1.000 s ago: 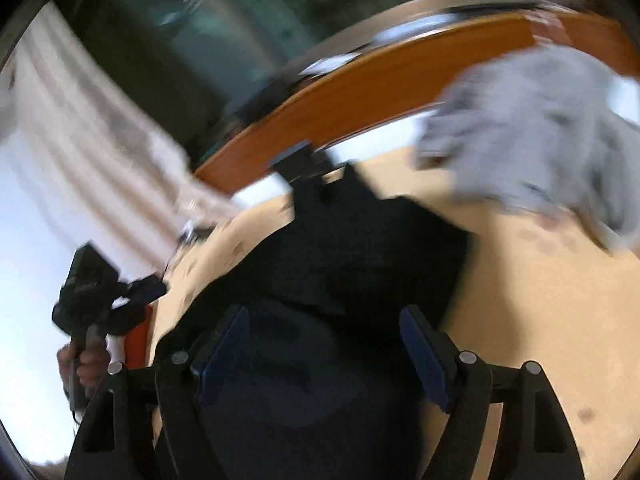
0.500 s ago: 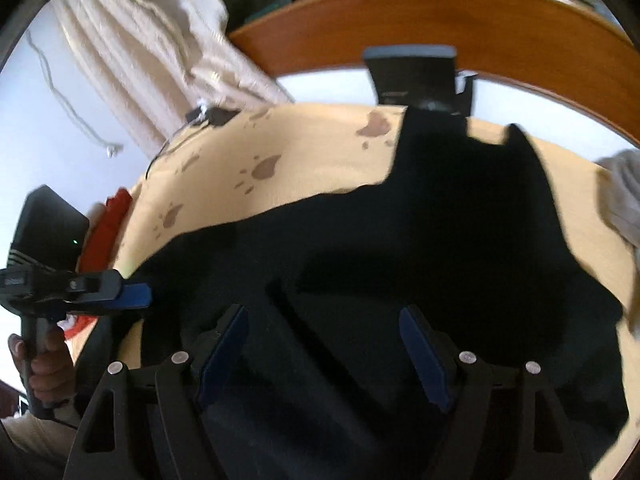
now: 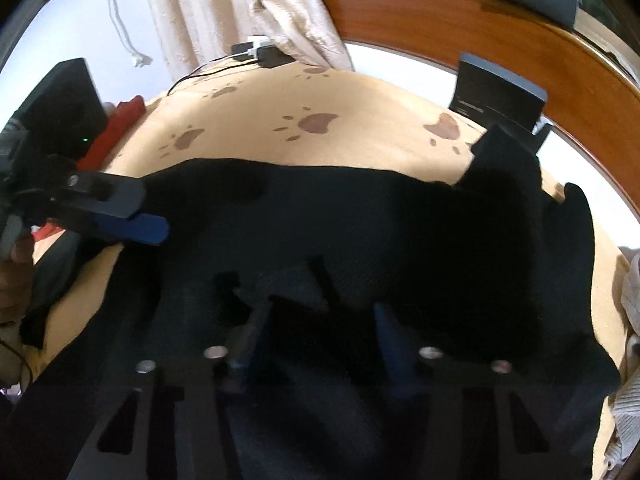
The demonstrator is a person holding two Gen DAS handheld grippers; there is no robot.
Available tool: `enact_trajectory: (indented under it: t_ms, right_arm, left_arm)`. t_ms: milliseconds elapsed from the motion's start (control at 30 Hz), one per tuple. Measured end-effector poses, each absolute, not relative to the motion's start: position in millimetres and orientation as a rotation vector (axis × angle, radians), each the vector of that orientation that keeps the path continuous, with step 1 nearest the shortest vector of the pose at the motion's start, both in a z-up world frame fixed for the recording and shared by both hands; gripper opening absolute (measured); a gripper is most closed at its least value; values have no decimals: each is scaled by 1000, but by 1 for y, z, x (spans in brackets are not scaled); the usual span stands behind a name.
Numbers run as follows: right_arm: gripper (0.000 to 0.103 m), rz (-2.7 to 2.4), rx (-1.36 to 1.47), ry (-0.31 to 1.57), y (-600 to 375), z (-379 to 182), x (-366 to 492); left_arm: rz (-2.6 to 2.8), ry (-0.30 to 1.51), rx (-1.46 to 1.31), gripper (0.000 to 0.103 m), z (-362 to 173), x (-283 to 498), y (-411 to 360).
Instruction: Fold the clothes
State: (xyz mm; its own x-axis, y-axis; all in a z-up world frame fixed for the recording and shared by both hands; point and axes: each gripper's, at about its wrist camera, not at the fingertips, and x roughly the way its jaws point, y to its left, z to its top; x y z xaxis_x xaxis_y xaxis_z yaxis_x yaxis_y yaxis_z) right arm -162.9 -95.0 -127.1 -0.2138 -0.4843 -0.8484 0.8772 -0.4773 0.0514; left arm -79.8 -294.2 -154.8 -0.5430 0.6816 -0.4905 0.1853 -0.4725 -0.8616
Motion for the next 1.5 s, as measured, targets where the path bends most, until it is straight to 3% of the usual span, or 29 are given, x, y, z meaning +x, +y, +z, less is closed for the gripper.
enact_trajectory:
  t_ms: [133,200,267,500,1100,1267,1500]
  right_arm:
    - [27,-1832,1056,562,-96,-125,-157]
    - [13,-1854,1060,534,-94,-123,-157]
    - [9,-1892,1075,464,-86,-118,-161]
    - [4,-2082,1054,138,-22,-75,-172]
    - [4,-2795,724,-618,271,41,-140]
    - [4,-2972,612,-687,316,65,-108]
    - [4,-3205,551,-598,324,83,-83]
  left_arm:
    - [2082,-1377,-1276,55,-157,-80,-294]
    - [2083,-1378,-1276,56,-158,-80,-294]
    - [2082,-1382,-1279,58,-159,-81,-294]
    - [2086,-1388,-1285,60,-161,-80,-294]
    - [2086,-1345,-1331,64,-170,-84,-278]
    - [2094,-1337,-1331,65,-170,-84,-276]
    - [2092,-1335,-1327,67,-169,-82,-275]
